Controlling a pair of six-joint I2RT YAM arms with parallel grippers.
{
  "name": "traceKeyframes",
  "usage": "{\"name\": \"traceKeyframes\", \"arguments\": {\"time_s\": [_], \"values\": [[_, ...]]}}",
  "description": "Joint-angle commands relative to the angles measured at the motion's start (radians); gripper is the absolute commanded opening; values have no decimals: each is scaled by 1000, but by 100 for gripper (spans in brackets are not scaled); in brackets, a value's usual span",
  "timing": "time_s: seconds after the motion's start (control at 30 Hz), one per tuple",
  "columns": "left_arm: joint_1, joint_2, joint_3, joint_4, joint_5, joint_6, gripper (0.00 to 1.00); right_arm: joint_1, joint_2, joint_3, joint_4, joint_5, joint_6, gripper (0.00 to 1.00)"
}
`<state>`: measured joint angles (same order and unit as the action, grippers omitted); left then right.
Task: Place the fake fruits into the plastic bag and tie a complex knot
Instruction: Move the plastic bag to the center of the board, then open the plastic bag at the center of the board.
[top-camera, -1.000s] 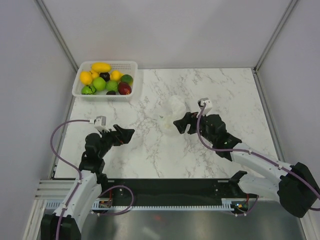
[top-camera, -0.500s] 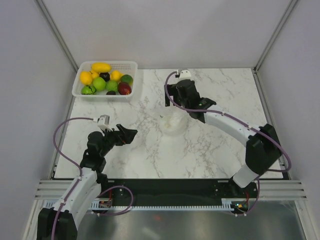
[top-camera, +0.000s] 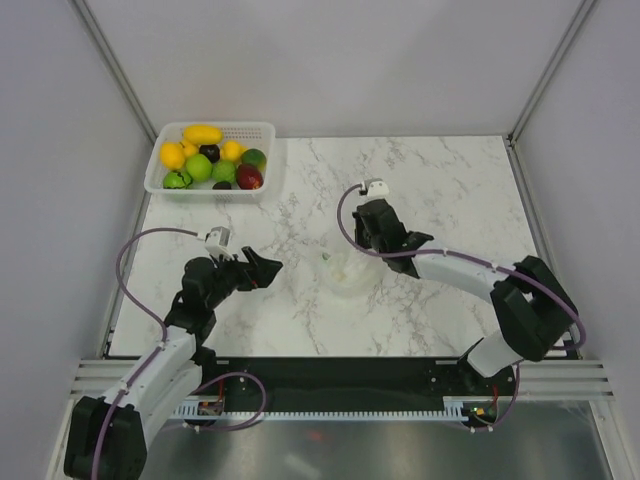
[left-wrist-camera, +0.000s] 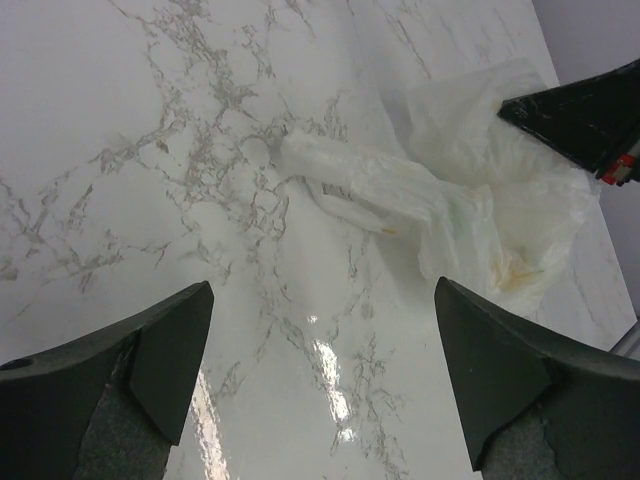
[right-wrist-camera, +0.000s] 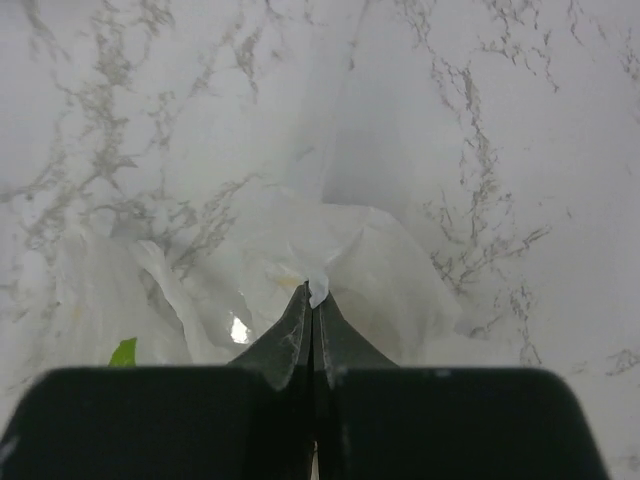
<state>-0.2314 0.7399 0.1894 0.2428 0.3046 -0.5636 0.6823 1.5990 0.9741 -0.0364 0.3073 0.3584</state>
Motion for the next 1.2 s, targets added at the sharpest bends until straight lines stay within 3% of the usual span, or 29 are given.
{"name": "traceKeyframes", "arguments": {"time_s": [0.0, 0.17, 0.3, 0.67, 0.83, 1.03, 1.17], "values": [[-23, 16, 44, 50, -33, 13, 100, 61, -147, -139, 332, 10, 37, 0], [-25, 61, 59, 58, -16, -1, 100, 161, -191, -228, 461, 139, -27, 0], [-28, 87, 70, 67, 10, -12, 100, 220, -179, -230, 472, 205, -41, 0], [-36, 150, 96, 69, 28, -56, 100, 234, -146, -210, 481, 292, -7, 0], [-37, 208, 108, 47, -41, -105, 100, 238, -145, -212, 493, 317, -10, 0], [-37, 274, 134, 47, -82, -269, 100, 255, -152, -236, 546, 325, -27, 0], [-37, 289, 143, 38, -90, -482, 100, 263, -151, -242, 575, 331, -38, 0]]}}
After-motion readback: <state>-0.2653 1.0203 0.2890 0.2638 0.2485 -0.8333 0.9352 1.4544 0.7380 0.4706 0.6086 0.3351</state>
